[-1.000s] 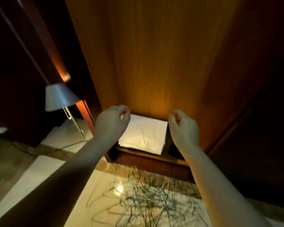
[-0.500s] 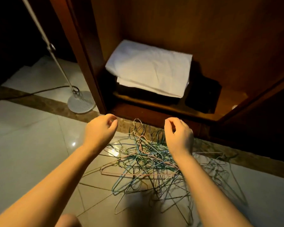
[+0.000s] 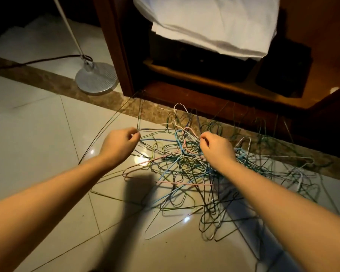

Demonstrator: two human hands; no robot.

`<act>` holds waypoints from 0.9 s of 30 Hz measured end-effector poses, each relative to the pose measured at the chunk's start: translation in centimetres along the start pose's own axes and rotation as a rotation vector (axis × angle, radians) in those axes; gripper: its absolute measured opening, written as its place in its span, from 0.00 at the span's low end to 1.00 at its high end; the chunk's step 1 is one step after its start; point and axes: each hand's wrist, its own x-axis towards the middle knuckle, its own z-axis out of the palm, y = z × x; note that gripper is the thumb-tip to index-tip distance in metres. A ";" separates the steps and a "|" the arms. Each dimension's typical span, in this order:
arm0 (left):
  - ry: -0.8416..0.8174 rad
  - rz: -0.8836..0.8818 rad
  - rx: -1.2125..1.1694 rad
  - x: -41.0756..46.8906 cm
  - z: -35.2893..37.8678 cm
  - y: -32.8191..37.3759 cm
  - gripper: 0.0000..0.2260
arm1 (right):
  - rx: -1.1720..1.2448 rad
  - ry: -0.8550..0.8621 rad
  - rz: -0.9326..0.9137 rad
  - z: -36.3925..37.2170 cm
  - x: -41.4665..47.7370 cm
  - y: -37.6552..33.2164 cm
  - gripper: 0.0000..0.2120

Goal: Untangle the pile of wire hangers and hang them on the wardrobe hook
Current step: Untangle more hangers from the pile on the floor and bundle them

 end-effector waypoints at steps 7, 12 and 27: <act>-0.147 -0.078 -0.004 -0.9 5.2 -5.5 0.11 | -0.079 -0.145 -0.009 6.1 -0.3 2.9 0.13; -0.359 0.003 0.063 -1.8 7.8 -4.4 0.12 | -0.077 -0.239 -0.007 8.6 -0.8 3.1 0.15; -0.519 -0.191 -0.269 -1.8 14.7 0.6 0.13 | -0.274 -0.196 -0.108 8.5 2.3 6.8 0.15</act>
